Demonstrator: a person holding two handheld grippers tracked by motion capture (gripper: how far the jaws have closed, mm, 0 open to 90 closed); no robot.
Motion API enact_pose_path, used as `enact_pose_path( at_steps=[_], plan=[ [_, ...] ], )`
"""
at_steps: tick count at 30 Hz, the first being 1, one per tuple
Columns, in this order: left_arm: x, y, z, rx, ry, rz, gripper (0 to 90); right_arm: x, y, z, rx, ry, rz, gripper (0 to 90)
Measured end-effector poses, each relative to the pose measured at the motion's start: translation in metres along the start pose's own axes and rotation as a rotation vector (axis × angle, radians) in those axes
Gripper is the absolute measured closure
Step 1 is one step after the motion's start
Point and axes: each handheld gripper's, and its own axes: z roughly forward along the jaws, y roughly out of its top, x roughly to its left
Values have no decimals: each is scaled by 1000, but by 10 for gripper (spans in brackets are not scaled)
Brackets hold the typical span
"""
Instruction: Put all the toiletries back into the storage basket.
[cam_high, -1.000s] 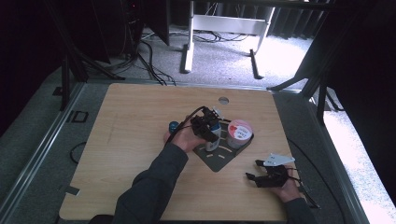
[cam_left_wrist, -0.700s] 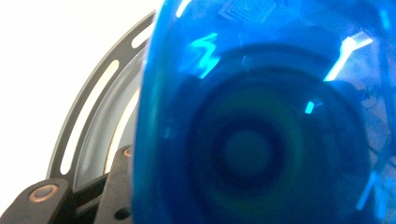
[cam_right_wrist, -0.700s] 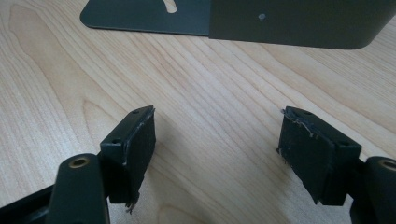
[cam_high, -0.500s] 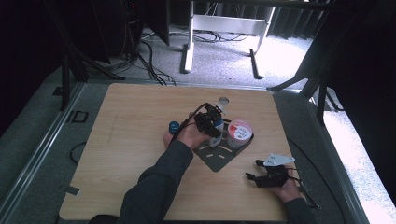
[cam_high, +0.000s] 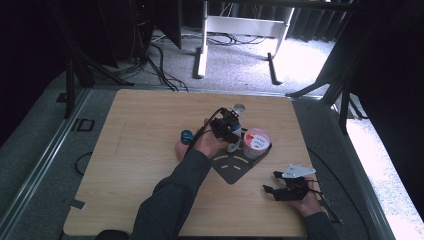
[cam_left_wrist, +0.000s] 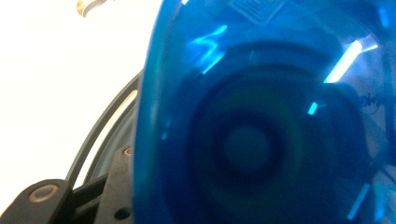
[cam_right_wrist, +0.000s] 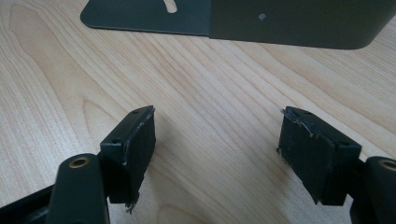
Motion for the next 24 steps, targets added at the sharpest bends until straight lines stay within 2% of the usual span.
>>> enact_pose_path(
  at_steps=[17, 24],
  plan=[
    [6, 7, 20, -55, 55, -67, 551, 0, 0, 0, 1, 1, 1, 269],
    [7, 9, 26, -87, 56, -84, 552, 0, 0, 0, 1, 2, -2, 269]
  ],
)
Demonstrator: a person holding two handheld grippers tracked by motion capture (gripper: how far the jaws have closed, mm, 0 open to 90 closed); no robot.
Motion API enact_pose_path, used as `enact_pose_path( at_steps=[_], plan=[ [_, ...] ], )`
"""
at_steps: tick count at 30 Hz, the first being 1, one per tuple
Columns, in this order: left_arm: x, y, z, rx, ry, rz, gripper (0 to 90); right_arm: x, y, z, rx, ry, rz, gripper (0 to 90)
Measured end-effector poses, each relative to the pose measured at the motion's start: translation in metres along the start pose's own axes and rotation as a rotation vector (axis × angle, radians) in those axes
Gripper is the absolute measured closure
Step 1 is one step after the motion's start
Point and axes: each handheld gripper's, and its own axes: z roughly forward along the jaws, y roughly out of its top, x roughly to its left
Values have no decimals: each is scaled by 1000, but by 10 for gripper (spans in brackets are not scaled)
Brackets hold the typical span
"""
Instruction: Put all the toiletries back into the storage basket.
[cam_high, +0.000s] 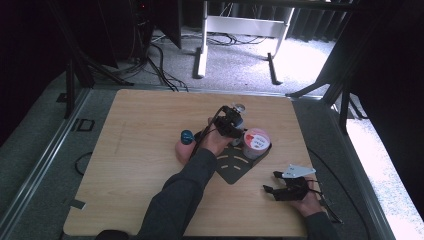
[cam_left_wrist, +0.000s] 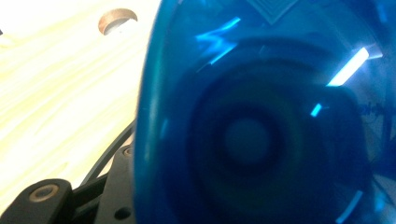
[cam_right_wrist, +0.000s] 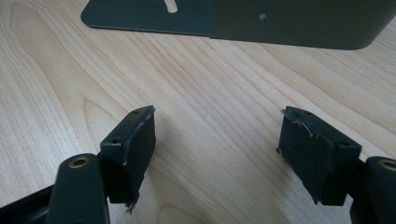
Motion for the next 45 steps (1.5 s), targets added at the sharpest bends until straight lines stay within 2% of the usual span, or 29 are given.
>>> enact_pose_path(
  at_steps=[15, 17, 27, 34, 45],
  plan=[
    [1, 11, 10, -9, -2, -7, 551, 0, 0, 0, 0, 0, -1, 269],
    [2, 11, 11, -11, -14, -19, 551, 0, 0, 0, 0, 0, -1, 269],
    [5, 10, 15, -22, -17, -54, 551, 0, 0, 0, 0, 0, 0, 269],
    [6, 12, 17, -21, -20, -63, 550, 0, 0, 0, 0, 0, 0, 269],
    [4, 14, 22, -8, -22, -52, 548, 0, 0, 0, 0, 0, -1, 269]
  ],
)
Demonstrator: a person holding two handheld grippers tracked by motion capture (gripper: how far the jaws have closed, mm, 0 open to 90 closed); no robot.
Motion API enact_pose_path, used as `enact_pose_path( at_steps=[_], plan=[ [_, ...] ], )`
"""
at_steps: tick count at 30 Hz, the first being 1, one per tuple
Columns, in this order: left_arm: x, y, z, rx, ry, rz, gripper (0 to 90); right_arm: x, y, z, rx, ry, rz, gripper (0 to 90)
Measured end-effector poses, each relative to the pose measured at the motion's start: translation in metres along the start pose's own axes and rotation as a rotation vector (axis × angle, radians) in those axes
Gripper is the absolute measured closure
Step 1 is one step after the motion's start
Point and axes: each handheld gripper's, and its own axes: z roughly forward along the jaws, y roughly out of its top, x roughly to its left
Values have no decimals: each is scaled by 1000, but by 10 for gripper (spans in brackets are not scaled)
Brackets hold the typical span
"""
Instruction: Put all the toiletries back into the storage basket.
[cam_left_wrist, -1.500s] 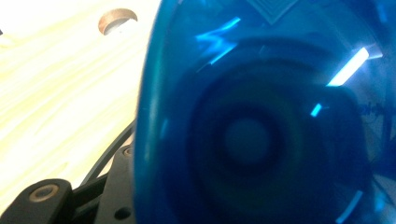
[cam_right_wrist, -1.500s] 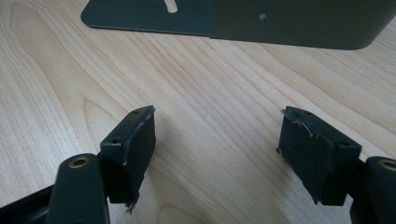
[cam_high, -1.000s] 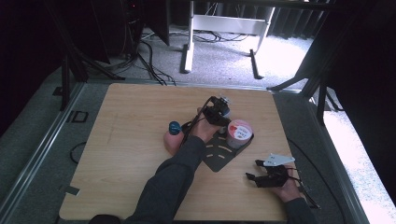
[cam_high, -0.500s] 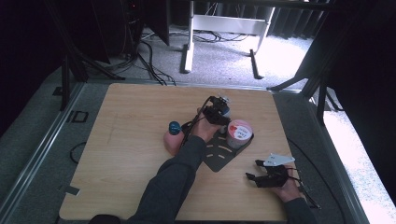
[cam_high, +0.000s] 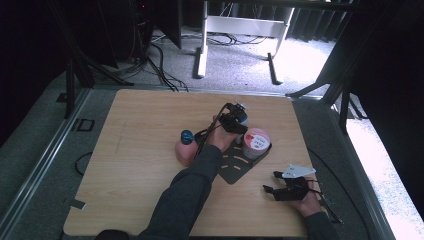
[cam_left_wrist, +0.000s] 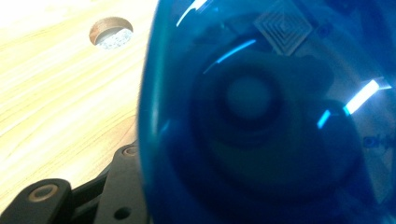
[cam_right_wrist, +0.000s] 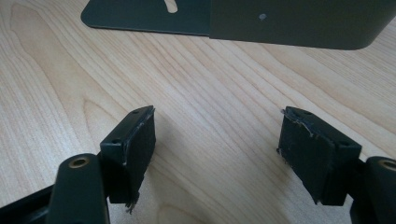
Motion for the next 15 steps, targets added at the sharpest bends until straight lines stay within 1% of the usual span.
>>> enact_pose_path(
  at_steps=[9, 12, 15],
  plan=[
    [0, 1, 2, -7, -7, 16, 539, 0, 0, 0, 0, 0, 0, 269],
    [0, 2, 4, -11, -9, 14, 536, 0, 0, 0, 0, 0, 0, 269],
    [-1, 2, 5, -16, -11, 4, 531, 0, 0, 0, 0, 0, 0, 267]
  ],
)
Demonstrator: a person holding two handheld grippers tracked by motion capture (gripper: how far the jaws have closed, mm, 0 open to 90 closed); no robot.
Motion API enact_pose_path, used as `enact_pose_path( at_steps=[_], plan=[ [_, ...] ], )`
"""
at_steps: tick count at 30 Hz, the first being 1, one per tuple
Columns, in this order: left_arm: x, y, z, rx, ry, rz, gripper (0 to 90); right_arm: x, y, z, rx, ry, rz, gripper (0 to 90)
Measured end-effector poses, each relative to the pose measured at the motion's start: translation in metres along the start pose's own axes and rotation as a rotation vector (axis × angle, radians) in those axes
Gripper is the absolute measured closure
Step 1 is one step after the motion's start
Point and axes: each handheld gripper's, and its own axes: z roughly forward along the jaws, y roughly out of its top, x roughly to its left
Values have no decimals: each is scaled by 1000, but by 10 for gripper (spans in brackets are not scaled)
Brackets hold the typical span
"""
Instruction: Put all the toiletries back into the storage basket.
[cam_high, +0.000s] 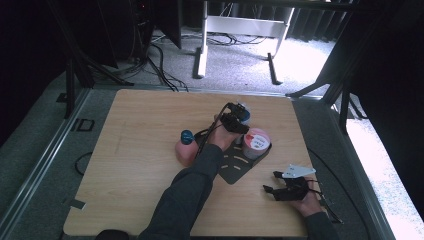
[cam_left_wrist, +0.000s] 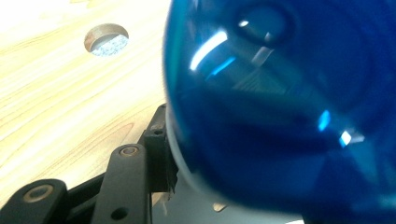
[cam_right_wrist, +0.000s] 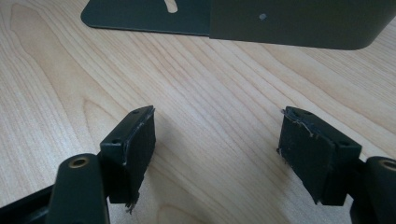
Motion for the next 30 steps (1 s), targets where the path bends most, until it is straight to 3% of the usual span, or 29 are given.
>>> enact_pose_path(
  at_steps=[10, 24, 30],
  plan=[
    [-2, -6, -3, -23, -5, -10, 515, 0, 0, 0, 0, 0, -1, 267],
    [-1, -6, -3, -41, -2, 30, 536, 0, 0, 0, 0, 1, 0, 267],
    [1, -6, -3, -40, -22, 11, 524, 0, 0, 0, 0, 0, 0, 267]
  ],
)
